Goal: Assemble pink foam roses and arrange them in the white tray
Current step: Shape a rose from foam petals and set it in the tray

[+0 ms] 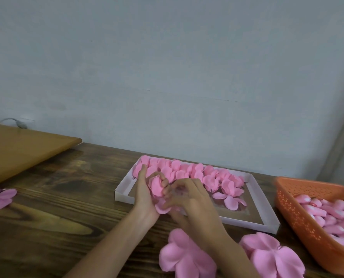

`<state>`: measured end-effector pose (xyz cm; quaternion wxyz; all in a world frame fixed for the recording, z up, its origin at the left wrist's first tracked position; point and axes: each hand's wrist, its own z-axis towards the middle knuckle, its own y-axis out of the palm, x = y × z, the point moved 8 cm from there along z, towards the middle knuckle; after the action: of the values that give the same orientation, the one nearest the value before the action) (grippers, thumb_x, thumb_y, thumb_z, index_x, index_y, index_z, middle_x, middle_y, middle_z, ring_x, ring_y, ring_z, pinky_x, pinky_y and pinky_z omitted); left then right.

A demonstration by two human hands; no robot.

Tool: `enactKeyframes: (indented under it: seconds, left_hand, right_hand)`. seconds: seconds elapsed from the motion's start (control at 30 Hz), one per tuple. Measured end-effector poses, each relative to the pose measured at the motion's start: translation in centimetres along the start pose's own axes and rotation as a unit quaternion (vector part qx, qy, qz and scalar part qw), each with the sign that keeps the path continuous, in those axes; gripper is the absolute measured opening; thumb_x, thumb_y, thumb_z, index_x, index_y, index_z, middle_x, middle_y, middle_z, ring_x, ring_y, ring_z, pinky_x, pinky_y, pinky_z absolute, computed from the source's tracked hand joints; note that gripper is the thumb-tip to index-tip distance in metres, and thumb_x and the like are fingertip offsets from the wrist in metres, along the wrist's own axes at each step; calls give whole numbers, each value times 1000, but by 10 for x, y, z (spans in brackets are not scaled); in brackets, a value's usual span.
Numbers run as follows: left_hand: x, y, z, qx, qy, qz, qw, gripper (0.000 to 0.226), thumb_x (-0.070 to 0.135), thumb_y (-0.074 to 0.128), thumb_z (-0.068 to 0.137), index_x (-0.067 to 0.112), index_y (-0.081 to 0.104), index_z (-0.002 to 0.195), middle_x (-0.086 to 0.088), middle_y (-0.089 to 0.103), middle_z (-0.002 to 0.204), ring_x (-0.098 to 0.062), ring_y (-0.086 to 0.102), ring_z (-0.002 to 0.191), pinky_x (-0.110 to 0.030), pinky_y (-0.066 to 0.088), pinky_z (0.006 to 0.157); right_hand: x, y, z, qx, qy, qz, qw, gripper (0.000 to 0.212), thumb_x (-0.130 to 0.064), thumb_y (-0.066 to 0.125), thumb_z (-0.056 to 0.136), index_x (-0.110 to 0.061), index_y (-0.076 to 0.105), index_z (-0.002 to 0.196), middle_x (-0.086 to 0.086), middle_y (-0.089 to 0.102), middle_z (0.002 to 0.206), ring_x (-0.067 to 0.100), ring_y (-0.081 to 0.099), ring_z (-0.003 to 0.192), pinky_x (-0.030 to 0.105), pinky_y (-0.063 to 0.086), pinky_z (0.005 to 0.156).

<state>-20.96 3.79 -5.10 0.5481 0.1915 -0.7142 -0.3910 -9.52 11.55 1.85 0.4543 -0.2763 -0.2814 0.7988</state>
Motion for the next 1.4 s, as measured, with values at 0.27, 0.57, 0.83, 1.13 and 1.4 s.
enactKeyframes:
  seconds: [0.27,0.57,0.83,1.13,1.4]
  left_hand:
    - [-6,13,-5,-66,-41,-39,996,70,77,49,92,9,64,85,-10,58,73,-27,64,61,-32,58,58]
    - [-15,26,-14,-128,5,14,992,63,72,53,90,11,63,87,-9,57,76,-23,59,66,-33,52,61]
    - [-22,30,-25,-118,31,79,989,53,66,65,90,13,67,83,-13,65,85,-29,69,84,-38,55,72]
    - [-17,25,-25,-52,61,86,993,50,63,69,82,13,67,75,-9,51,60,-21,48,50,-28,46,54]
    - [-5,16,-14,-20,29,18,999,52,69,68,76,20,53,66,-1,55,63,-13,53,48,-25,47,46]
  right_hand:
    - [5,2,2,11,41,108,993,13,-24,82,85,-34,81,94,-14,63,103,10,49,107,28,42,92]
    - [16,-6,-1,103,85,75,988,20,-18,90,73,-30,78,85,-23,70,85,15,52,90,15,41,79]
    - [12,-13,-4,200,56,9,978,14,-27,80,77,-34,73,87,-10,49,88,14,40,88,28,39,68]
    - [29,-3,-11,128,235,57,962,58,-61,76,67,-40,34,99,-17,45,95,3,49,79,13,35,59]
    - [48,30,-26,9,412,313,856,50,-37,92,66,-25,54,98,1,70,76,17,71,57,47,63,62]
